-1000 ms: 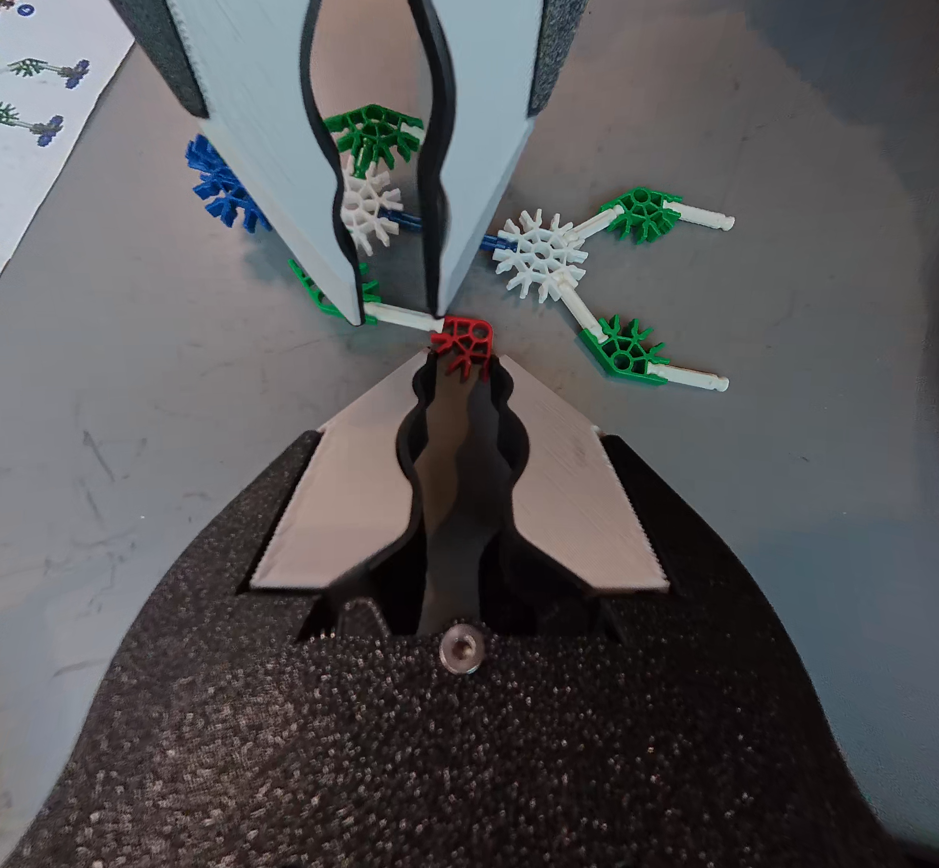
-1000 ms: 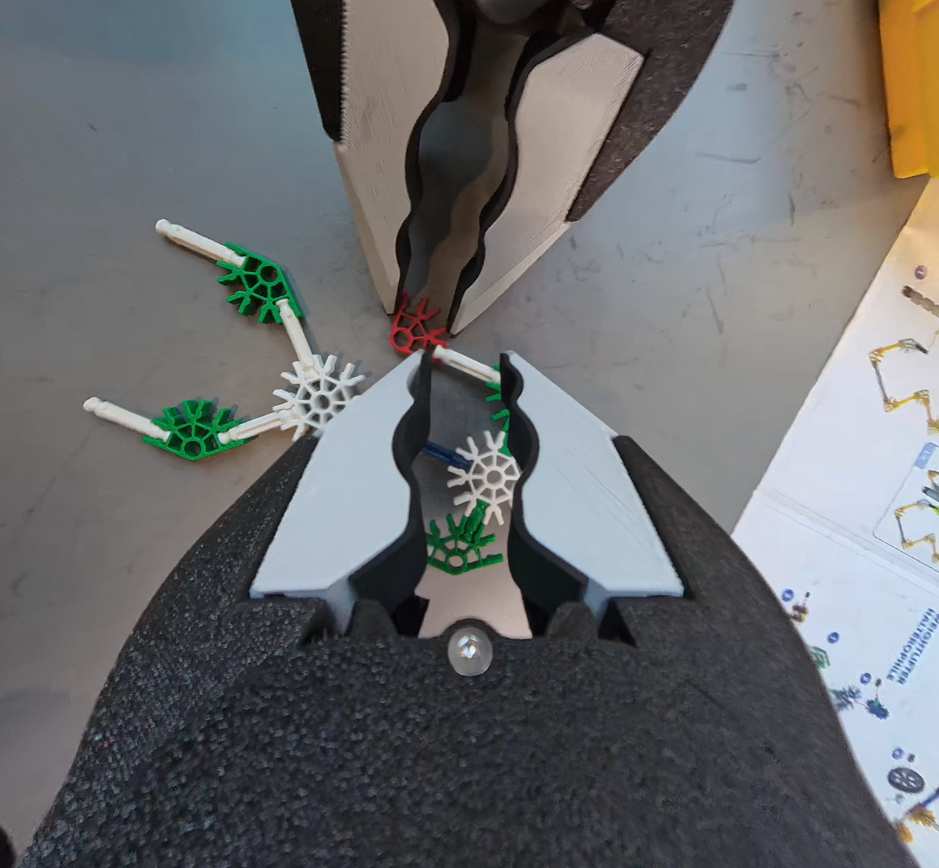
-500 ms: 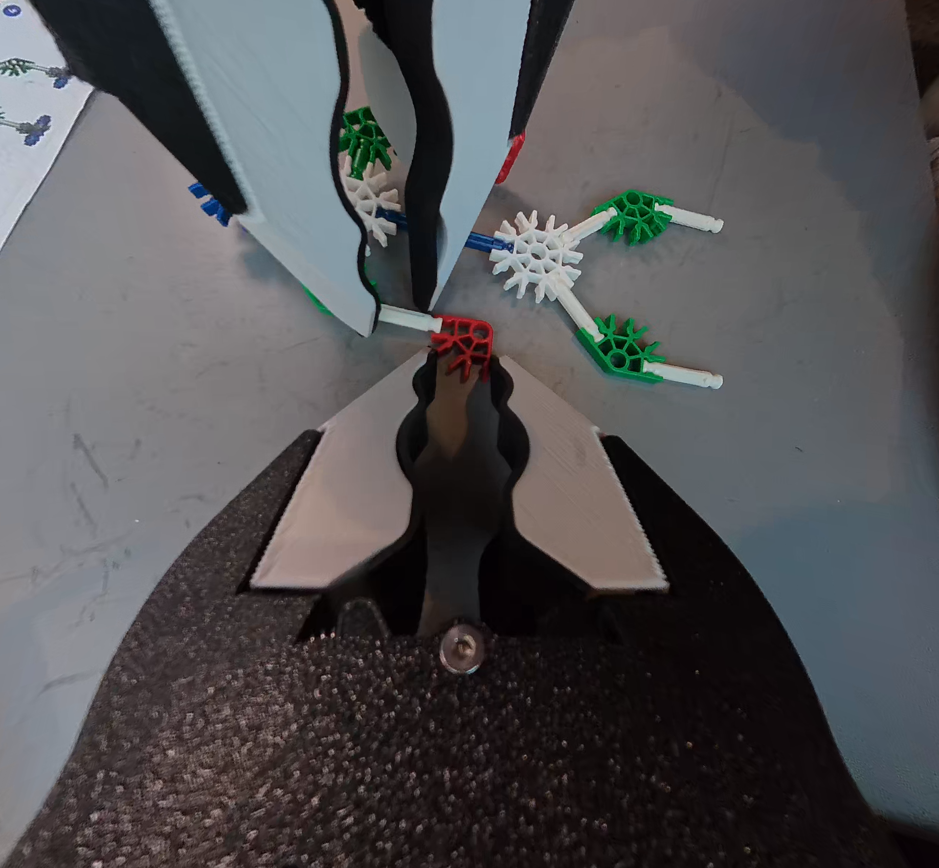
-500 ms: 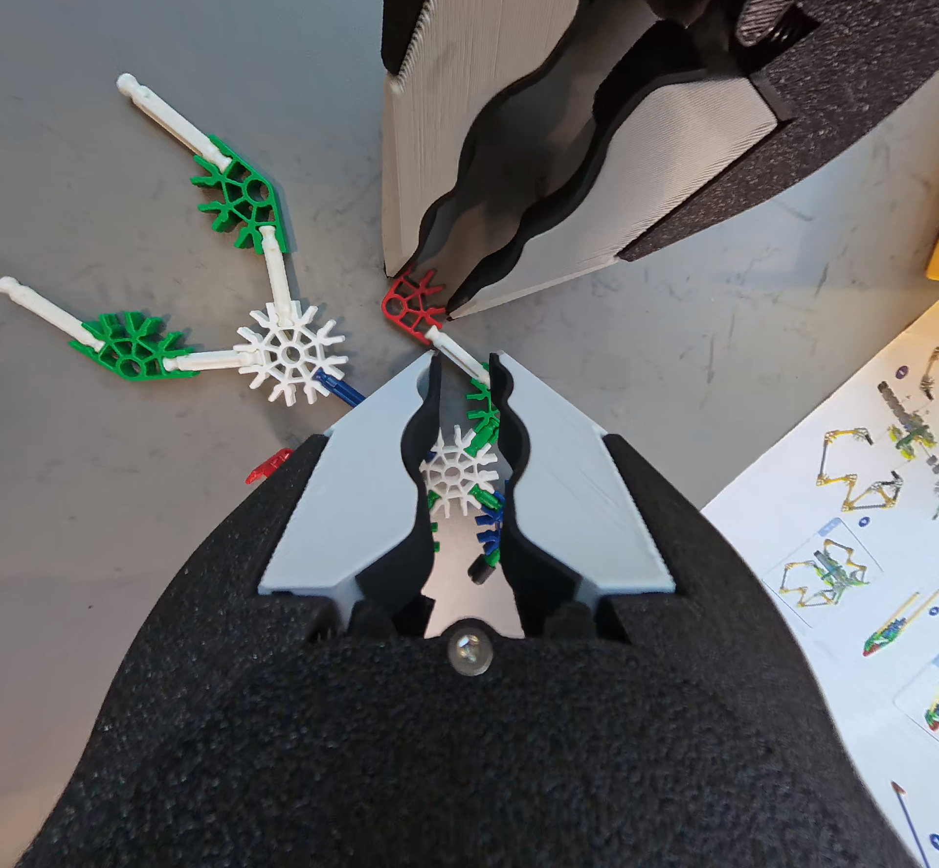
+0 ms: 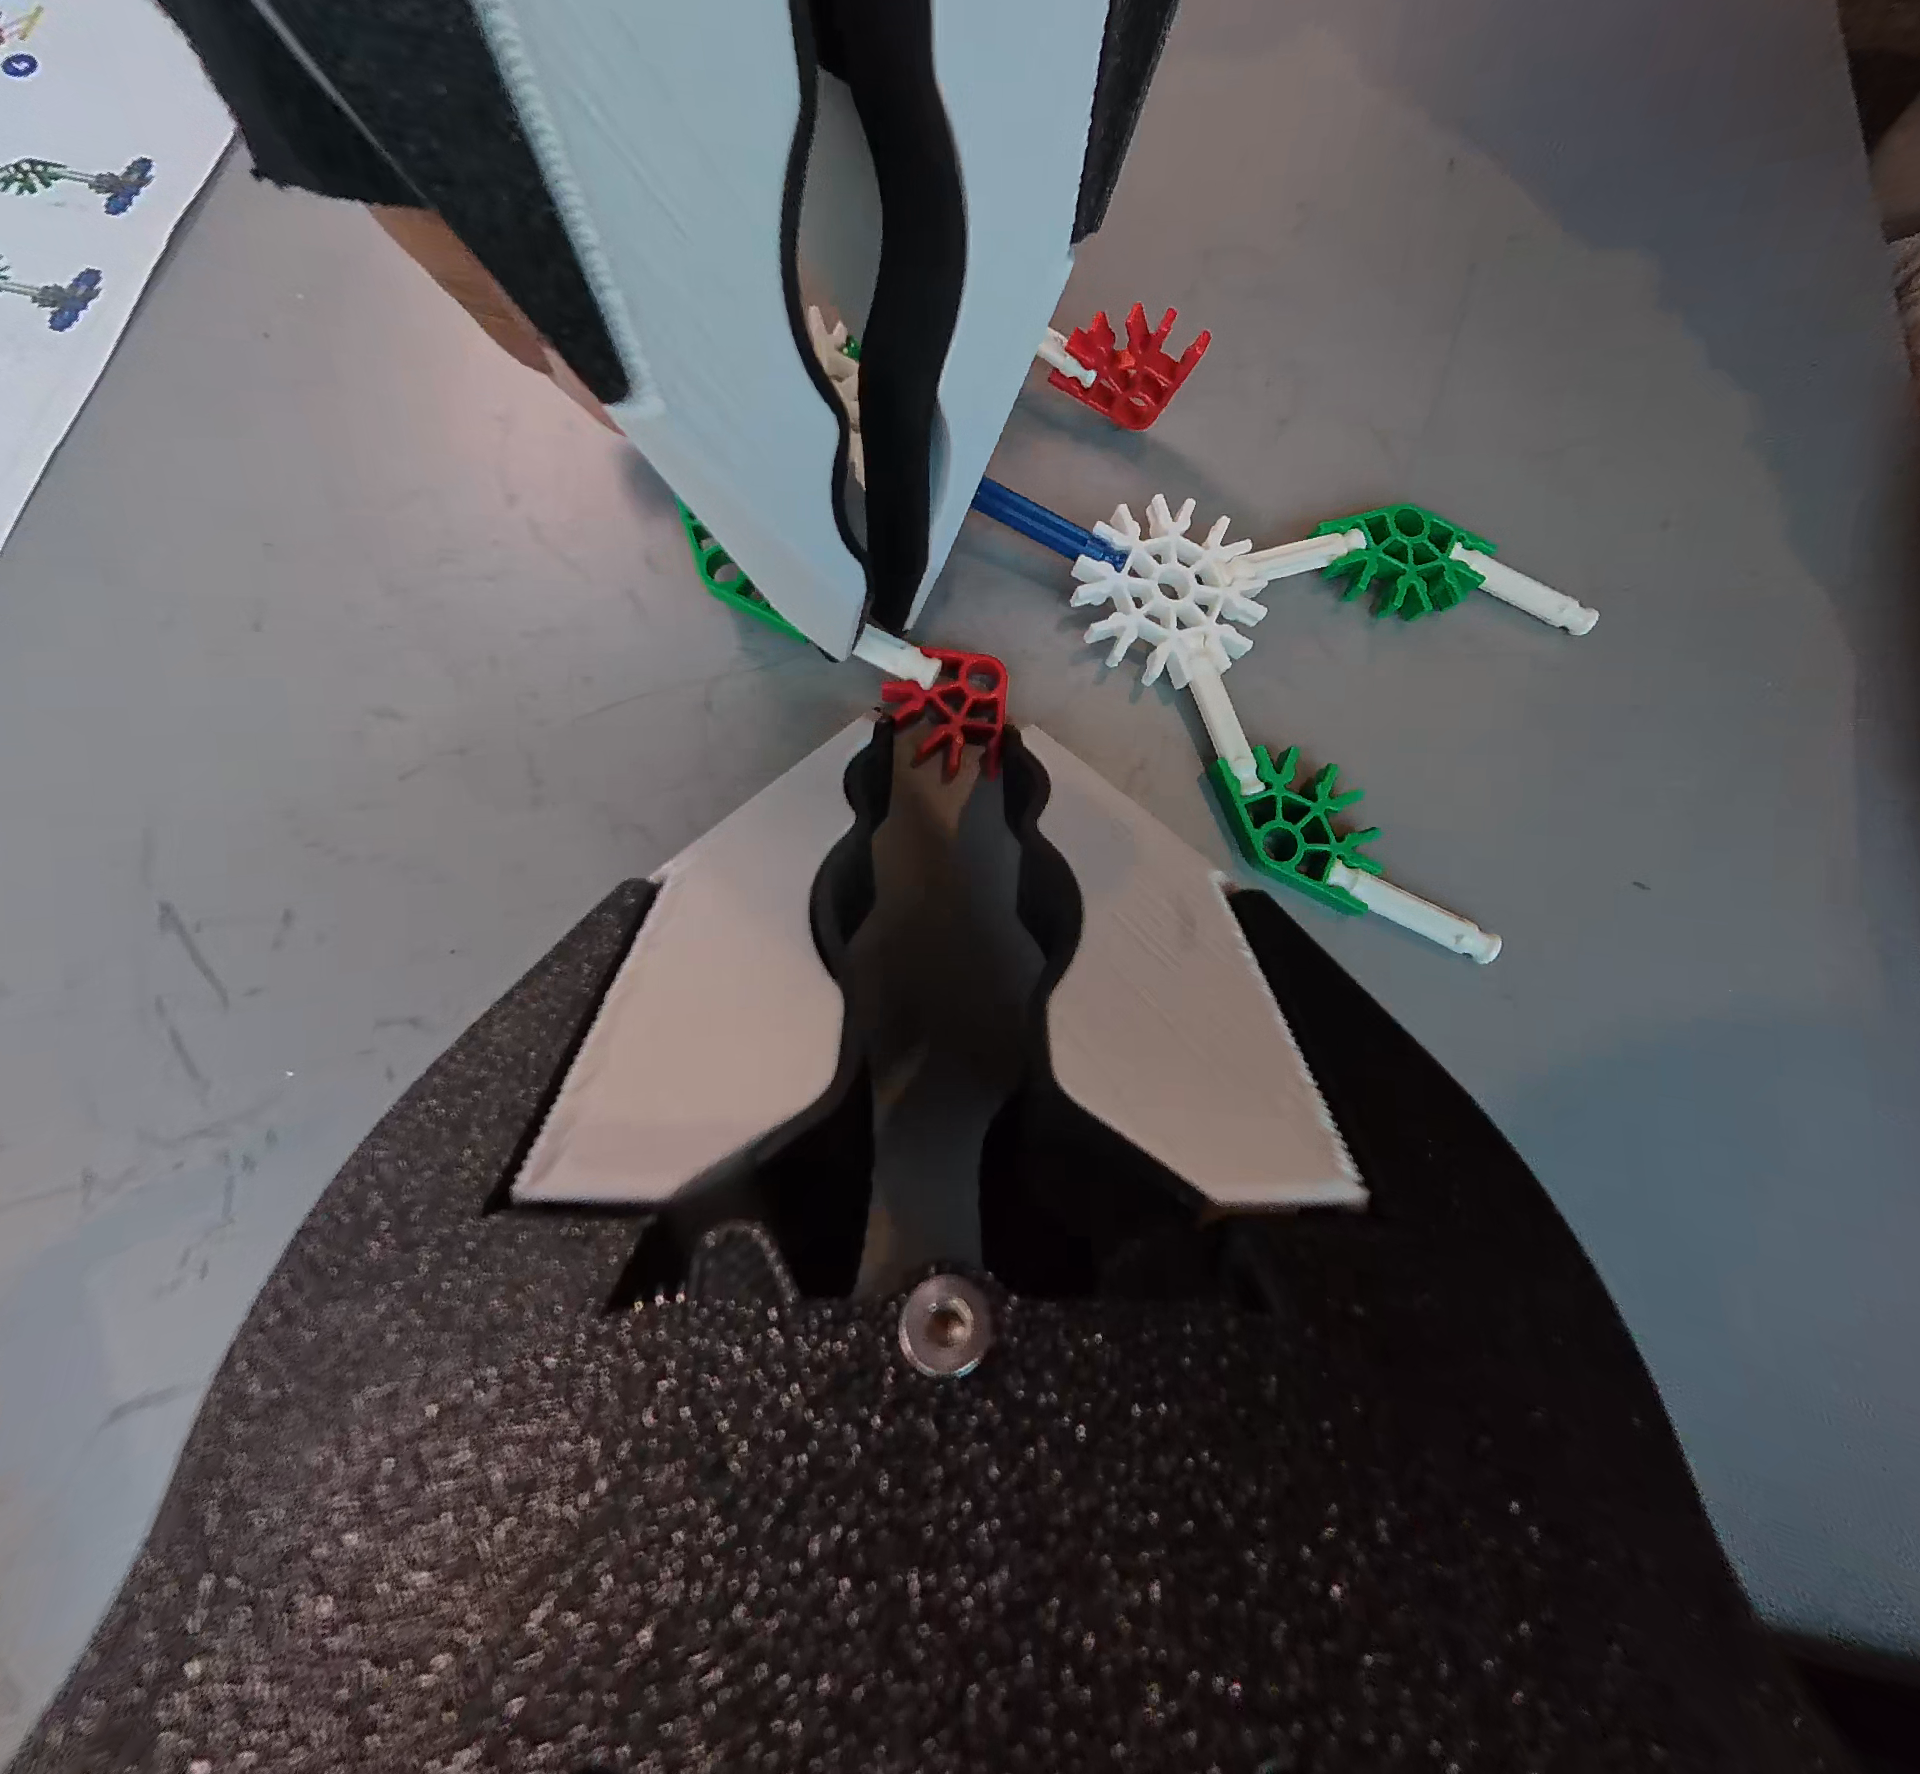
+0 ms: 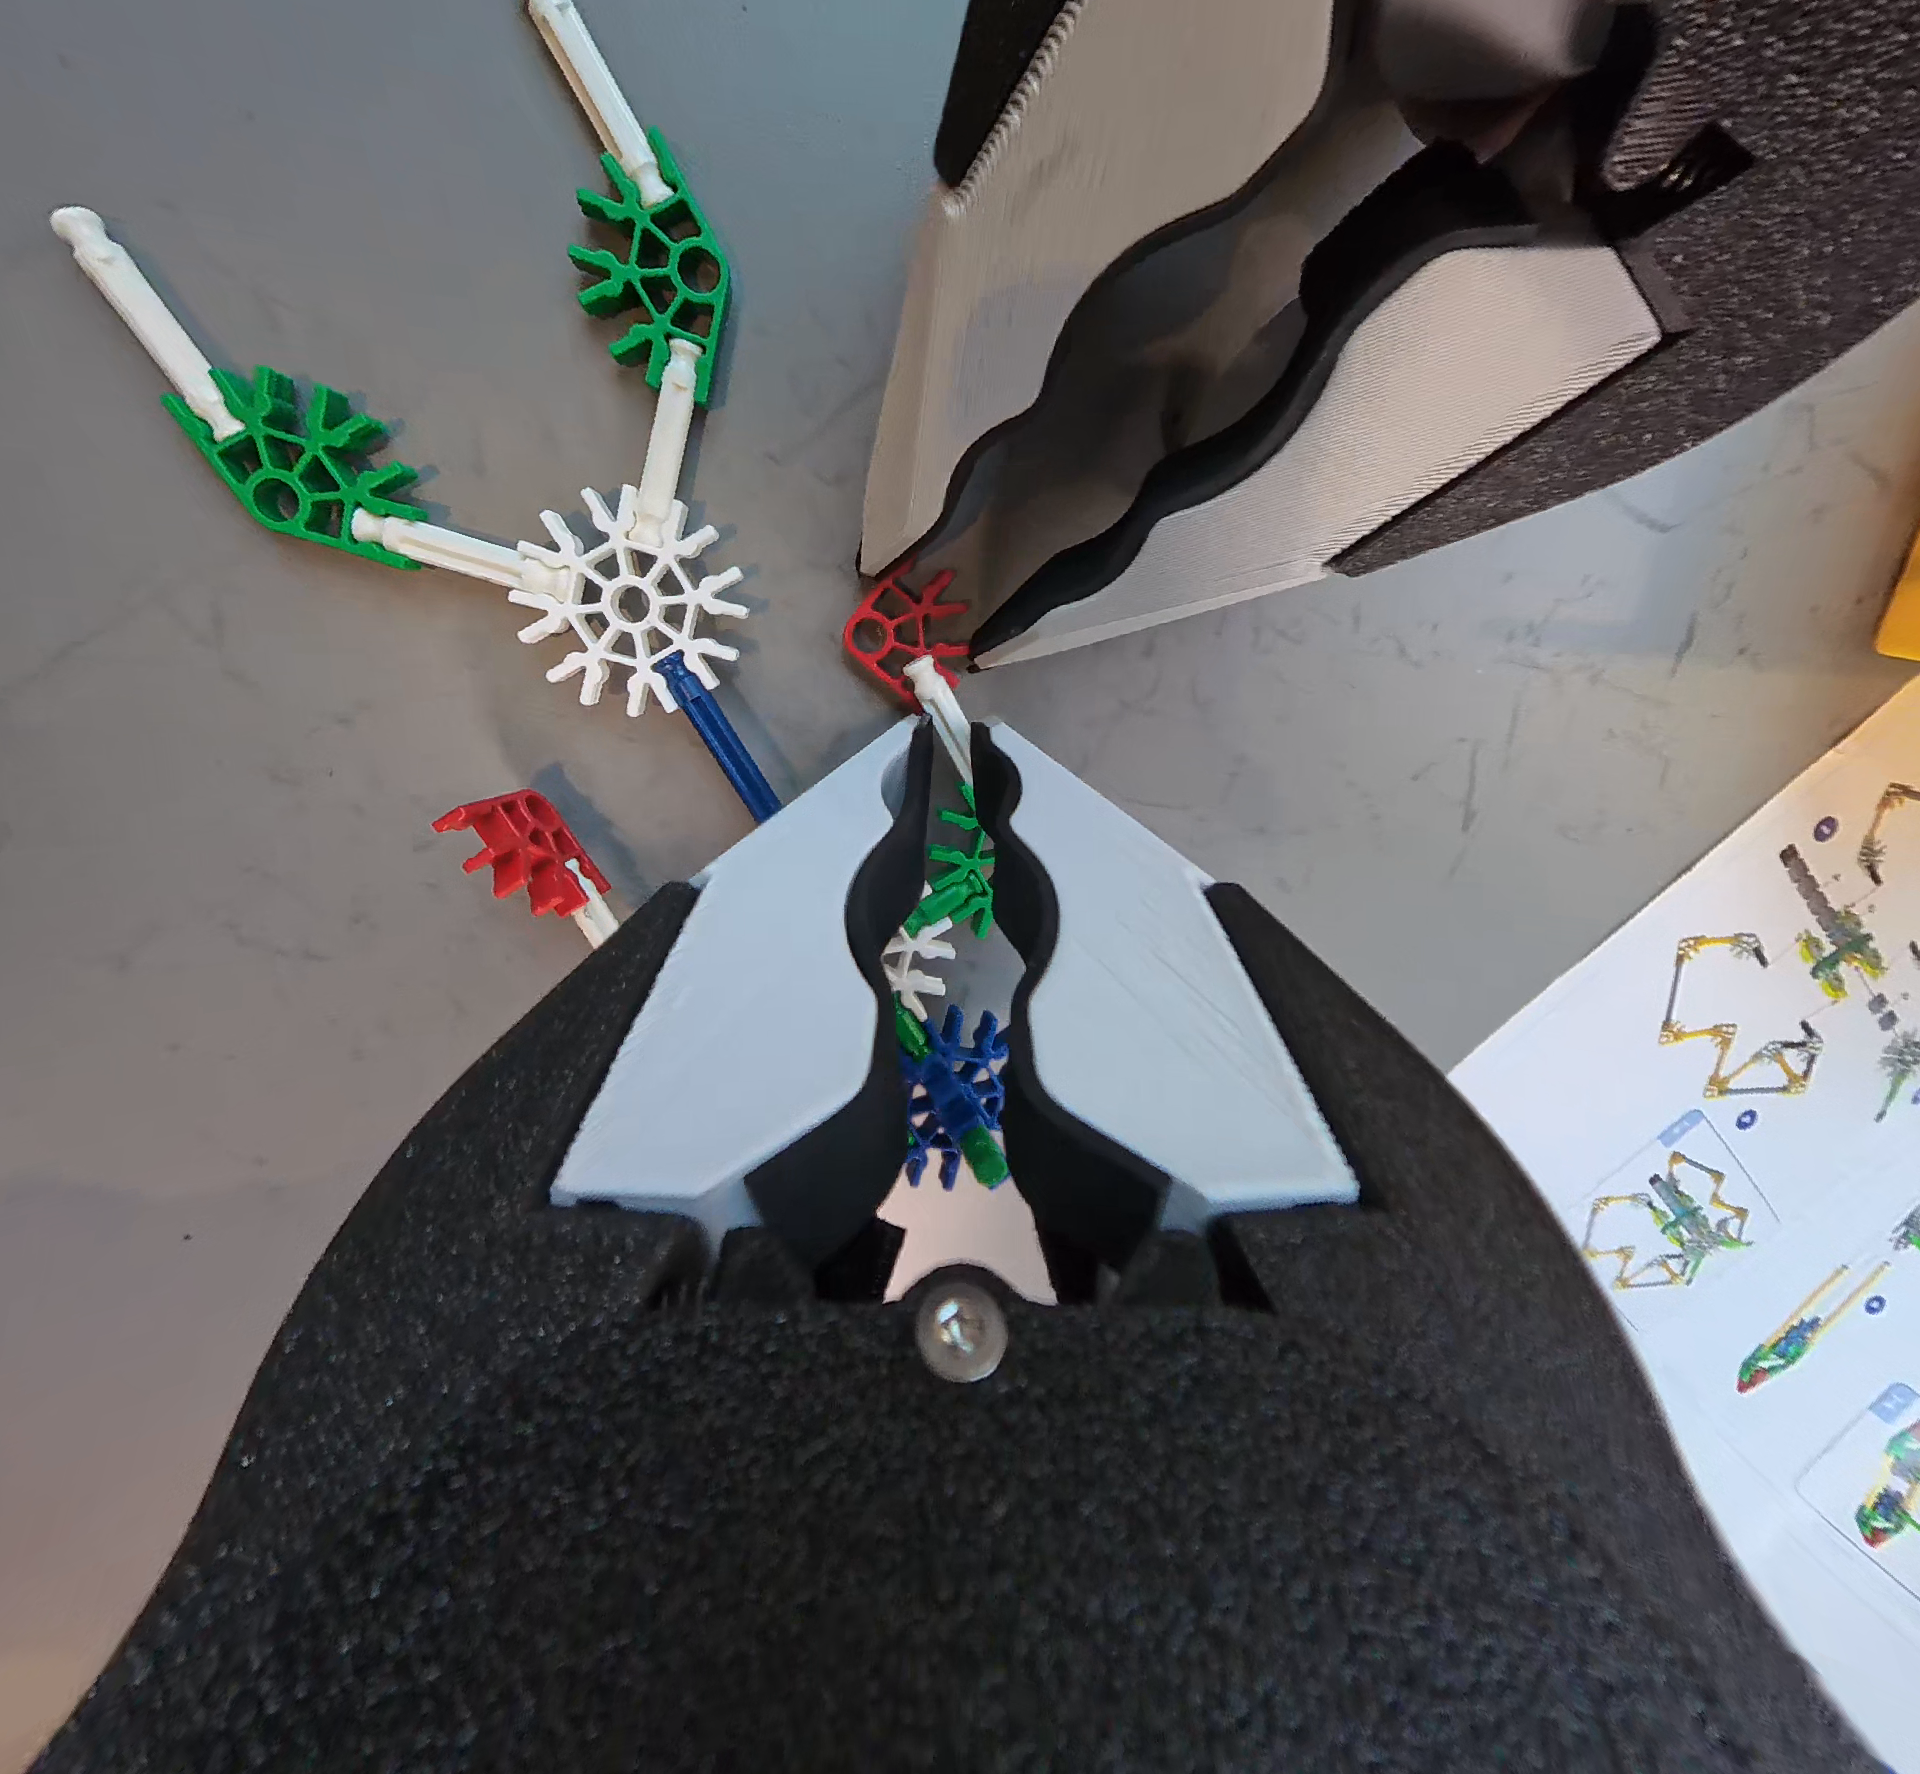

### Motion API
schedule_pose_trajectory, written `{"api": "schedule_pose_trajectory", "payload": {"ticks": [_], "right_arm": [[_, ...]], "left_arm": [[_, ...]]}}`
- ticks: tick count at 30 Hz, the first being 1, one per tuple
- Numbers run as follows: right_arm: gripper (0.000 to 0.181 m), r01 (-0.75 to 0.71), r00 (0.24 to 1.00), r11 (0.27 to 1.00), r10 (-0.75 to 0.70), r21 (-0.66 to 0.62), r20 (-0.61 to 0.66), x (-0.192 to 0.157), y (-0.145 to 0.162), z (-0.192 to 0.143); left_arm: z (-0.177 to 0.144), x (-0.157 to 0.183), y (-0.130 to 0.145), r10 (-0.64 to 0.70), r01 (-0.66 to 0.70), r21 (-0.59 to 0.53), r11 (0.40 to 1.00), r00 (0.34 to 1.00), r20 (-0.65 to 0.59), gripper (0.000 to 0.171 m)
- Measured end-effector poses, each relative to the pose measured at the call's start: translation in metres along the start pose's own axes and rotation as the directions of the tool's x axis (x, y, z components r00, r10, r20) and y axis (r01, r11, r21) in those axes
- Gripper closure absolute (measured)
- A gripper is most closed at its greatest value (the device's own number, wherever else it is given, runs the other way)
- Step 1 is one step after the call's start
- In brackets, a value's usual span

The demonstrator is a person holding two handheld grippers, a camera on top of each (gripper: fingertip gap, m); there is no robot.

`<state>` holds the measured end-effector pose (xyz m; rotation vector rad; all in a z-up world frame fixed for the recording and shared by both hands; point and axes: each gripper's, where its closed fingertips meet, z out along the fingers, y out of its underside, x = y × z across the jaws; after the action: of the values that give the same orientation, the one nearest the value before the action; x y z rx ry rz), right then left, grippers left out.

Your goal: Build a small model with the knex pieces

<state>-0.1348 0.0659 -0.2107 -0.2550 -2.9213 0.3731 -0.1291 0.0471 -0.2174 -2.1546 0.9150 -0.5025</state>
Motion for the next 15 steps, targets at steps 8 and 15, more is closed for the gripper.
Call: {"api": "schedule_pose_trajectory", "payload": {"ticks": [8,15], "right_arm": [[0.177,0.112,0.994,0.993,-0.112,-0.030,0.011,-0.0049,-0.0033,0.0013],[0.177,0.100,0.995,0.995,-0.100,0.002,-0.001,-0.0061,-0.0062,0.0024]], "left_arm": [[-0.0009,0.0046,0.0013,0.071,-0.071,-0.001,0.997,0.994,-0.079,0.151],[-0.0025,0.0057,0.0028,0.142,-0.145,-0.003,0.989,0.969,-0.203,0.152]]}}
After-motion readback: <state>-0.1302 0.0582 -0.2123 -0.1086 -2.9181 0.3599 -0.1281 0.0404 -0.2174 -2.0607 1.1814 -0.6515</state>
